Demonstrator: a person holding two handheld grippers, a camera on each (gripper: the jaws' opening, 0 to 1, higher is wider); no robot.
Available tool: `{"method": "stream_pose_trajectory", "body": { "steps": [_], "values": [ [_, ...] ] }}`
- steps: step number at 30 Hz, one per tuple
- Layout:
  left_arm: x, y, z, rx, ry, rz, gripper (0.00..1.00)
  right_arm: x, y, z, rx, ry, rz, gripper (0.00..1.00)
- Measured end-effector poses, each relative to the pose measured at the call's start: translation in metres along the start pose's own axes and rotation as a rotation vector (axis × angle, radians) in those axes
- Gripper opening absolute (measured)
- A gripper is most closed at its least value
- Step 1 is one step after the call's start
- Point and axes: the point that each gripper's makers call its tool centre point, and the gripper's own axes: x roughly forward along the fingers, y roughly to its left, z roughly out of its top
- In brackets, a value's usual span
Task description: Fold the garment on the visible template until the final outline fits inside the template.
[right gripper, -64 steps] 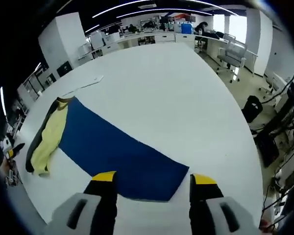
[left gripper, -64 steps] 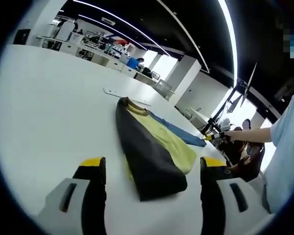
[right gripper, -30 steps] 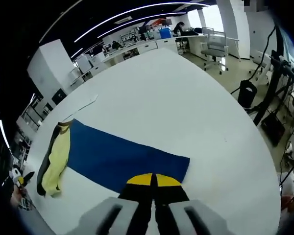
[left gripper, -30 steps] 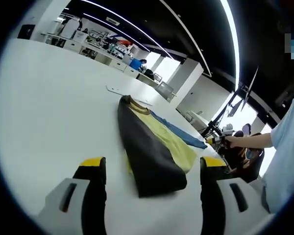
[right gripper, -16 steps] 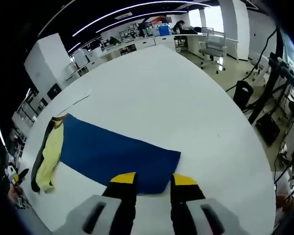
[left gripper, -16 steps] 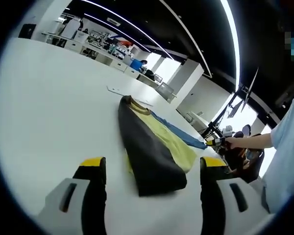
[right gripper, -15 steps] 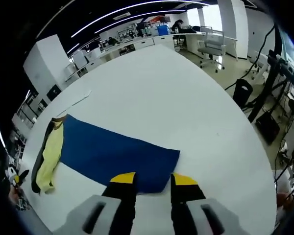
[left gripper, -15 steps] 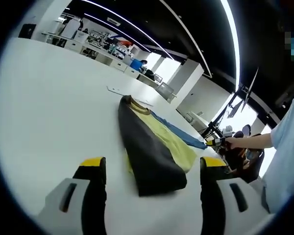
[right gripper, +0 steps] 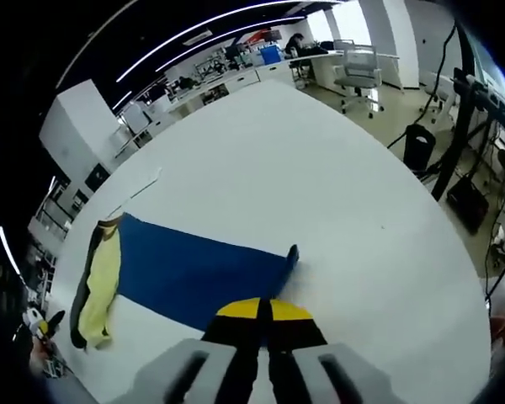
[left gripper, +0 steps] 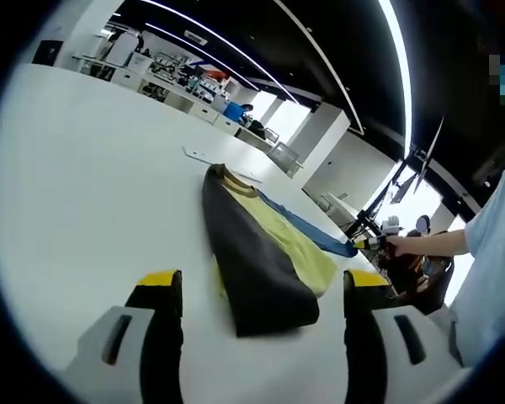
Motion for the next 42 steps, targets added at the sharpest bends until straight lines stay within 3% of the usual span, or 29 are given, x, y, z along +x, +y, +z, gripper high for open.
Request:
{"method": "stream_pose_trajectory", "body": {
  "steps": [7,9,10,20,24,30,34,38,39,42],
  "values": [
    [0.0,-0.002,0.001,0.0,-0.005,-0.003,0.75,0.001,0.017,0.002,0.012,-0.01,0.058,0.0],
    [0.001,-0.002,0.001,-0.002,-0.006,-0.005,0.75,0.0,0.019,0.003,-0.021,-0.007,0.052,0.0],
    [0.002,-0.003,0.001,0.0,-0.005,-0.007,0.75,0.0,0.017,0.002,-0.043,-0.002,0.041,0.0],
    [0.003,-0.003,-0.003,-0.007,0.0,-0.012,0.75,-0.008,-0.024,-0.016,0.021,0.047,-0.069,0.0],
    [0.003,-0.002,-0.003,-0.008,0.001,-0.01,0.75,-0.007,-0.026,-0.019,0.031,0.042,-0.072,0.0],
    [0.002,-0.002,-0.003,-0.011,-0.001,-0.007,0.75,-0.004,-0.02,-0.016,-0.051,0.034,-0.072,0.0],
    [0.002,-0.002,-0.004,-0.011,-0.001,-0.007,0.75,-0.003,-0.02,-0.013,-0.099,0.017,-0.08,0.22],
    [0.001,-0.002,-0.004,-0.011,-0.002,-0.007,0.75,-0.003,-0.016,-0.007,-0.15,-0.01,-0.051,0.33],
    [0.0,-0.003,-0.004,-0.011,-0.002,-0.006,0.75,-0.002,-0.014,-0.001,-0.188,-0.046,-0.042,0.38],
    [0.0,-0.003,-0.004,-0.011,-0.003,-0.007,0.75,-0.001,-0.009,-0.001,-0.213,-0.055,-0.023,0.56]
  ]
}}
